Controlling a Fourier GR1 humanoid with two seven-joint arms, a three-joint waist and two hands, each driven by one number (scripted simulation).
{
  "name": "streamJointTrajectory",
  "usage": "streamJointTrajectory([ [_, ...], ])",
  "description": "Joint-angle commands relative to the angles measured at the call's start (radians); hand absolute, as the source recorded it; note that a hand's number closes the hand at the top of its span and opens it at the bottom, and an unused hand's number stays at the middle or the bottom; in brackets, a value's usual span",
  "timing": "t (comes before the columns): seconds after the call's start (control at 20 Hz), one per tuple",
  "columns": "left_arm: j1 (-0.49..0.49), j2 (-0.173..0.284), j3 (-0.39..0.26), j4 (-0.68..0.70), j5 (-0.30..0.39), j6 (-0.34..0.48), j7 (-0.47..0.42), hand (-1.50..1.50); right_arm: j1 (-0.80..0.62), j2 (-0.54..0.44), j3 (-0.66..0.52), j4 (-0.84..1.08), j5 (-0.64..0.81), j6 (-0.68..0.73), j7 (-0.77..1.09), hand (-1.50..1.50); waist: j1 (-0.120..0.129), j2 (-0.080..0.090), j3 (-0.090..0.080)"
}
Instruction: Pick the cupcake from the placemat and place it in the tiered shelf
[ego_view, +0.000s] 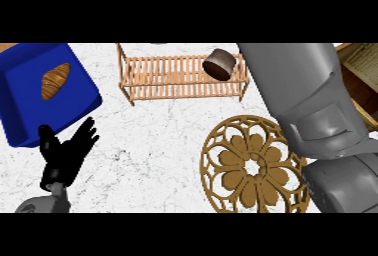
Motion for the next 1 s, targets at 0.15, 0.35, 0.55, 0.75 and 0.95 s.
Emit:
streamJointTrajectory([
  [0.15,-0.002,-0.051,-0.030,0.046,-0.053,0.051,-0.044,0.00,-0.016,-0.112,-0.036,-0.020,0.021,-0.112,0.020,-1.50,-0.010,0.001,-0.002],
  [0.35,0.042,-0.028,0.003,0.052,-0.020,0.016,-0.059,0.00,0.100,-0.172,-0.038,-0.104,0.037,-0.141,0.055,-1.50,-0.030,-0.006,-0.001],
  [0.55,0.037,0.015,0.027,-0.024,0.012,-0.008,0.009,0.00,0.135,-0.227,-0.054,-0.219,0.024,-0.135,0.151,-1.50,-0.038,-0.015,0.000],
  [0.75,0.055,-0.020,0.010,-0.007,-0.017,0.024,-0.024,0.00,0.254,-0.306,-0.108,-0.344,-0.077,-0.021,0.138,-1.50,-0.037,-0.012,0.000],
  [0.95,0.038,-0.011,0.015,-0.016,-0.008,0.016,0.005,0.00,0.324,-0.381,-0.120,-0.488,-0.147,0.117,0.196,-1.50,-0.034,-0.011,0.000],
])
